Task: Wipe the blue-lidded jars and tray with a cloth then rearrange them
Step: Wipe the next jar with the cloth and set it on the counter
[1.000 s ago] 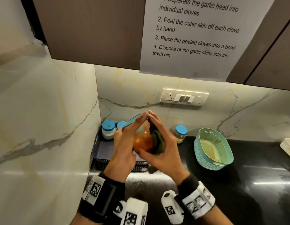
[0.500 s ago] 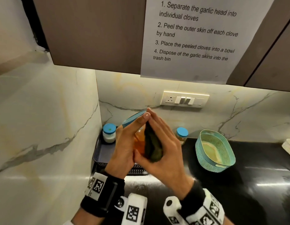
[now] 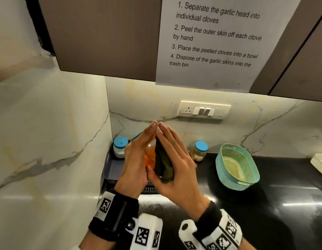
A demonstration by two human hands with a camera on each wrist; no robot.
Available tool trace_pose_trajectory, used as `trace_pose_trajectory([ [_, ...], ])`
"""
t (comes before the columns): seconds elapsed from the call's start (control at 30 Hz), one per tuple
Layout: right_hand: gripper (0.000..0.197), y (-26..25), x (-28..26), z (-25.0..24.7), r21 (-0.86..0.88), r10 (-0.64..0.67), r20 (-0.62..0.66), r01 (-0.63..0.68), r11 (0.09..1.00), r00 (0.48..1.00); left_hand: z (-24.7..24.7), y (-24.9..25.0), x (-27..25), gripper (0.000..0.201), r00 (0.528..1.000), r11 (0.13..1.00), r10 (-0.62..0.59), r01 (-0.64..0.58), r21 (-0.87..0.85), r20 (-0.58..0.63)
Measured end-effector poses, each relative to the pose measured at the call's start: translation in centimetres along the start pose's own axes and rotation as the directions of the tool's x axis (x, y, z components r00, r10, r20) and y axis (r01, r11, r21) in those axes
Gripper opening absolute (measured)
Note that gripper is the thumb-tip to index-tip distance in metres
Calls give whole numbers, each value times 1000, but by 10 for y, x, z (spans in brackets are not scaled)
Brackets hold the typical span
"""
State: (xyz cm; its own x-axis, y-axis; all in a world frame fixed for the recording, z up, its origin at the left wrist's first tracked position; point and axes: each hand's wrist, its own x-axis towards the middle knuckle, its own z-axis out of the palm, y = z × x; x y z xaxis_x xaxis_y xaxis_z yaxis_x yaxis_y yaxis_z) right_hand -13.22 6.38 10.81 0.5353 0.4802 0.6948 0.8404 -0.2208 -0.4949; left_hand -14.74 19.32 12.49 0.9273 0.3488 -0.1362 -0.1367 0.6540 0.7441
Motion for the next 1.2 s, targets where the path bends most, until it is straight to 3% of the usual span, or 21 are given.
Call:
trace_pose_trajectory([
  [0.13,80,10,-16,7,-40,-19,24,20,999,1000,-3,-8,6,93,993,997,-76,75,-14,-93],
  [0.27,74,10,-30,4,-70,-64,73,69,995,995,-11,-12,9,109,983,986,-164,161,-47,-85],
  [0.37,69,6,-44,7,-19,-73,104,75,997,992,-11,-12,10,109,985,991,-134,130,-39,-112],
  [0.47,57,10,-28,6,214,45,-27,-38,976,999,-3,-11,6,91,991,998,-41,35,-49,-131],
  [0.5,51,8,-17,3,361,154,-66,-120,925,986,0,-10,4,73,993,1000,5,-9,-29,-120],
  [0.53,45,6,-5,0,543,309,-89,-214,812,947,5,-11,-1,55,995,999,37,-38,-12,-97],
  [0.6,43,5,18,-6,855,624,8,-329,401,781,13,-13,-5,33,997,998,58,-58,0,-50],
  [0.63,49,8,25,-9,916,691,122,-349,199,713,16,-13,-6,33,997,998,64,-64,0,-48],
  [0.67,55,11,31,-12,932,705,214,-358,60,676,17,-14,-7,39,996,998,70,-70,6,-54],
  [0.77,58,14,37,-15,918,706,378,-339,-204,599,21,-14,-8,80,984,986,140,-129,102,-107],
  [0.8,56,11,36,-12,903,710,415,-351,-247,569,22,-14,-8,87,972,975,192,-174,134,-132],
  [0.87,51,2,33,-1,871,711,479,-376,-315,515,24,-12,-5,77,930,931,339,-309,195,-142],
  [1.0,45,-5,20,15,833,719,549,-343,-433,426,24,-9,5,79,817,767,570,-489,416,-90],
  [1.1,51,-1,9,13,807,685,591,-316,-499,427,18,-10,10,69,758,672,650,-546,501,-46],
  [1.2,49,4,3,1,861,724,507,-242,-447,468,9,-15,13,72,732,632,680,-563,533,-34],
])
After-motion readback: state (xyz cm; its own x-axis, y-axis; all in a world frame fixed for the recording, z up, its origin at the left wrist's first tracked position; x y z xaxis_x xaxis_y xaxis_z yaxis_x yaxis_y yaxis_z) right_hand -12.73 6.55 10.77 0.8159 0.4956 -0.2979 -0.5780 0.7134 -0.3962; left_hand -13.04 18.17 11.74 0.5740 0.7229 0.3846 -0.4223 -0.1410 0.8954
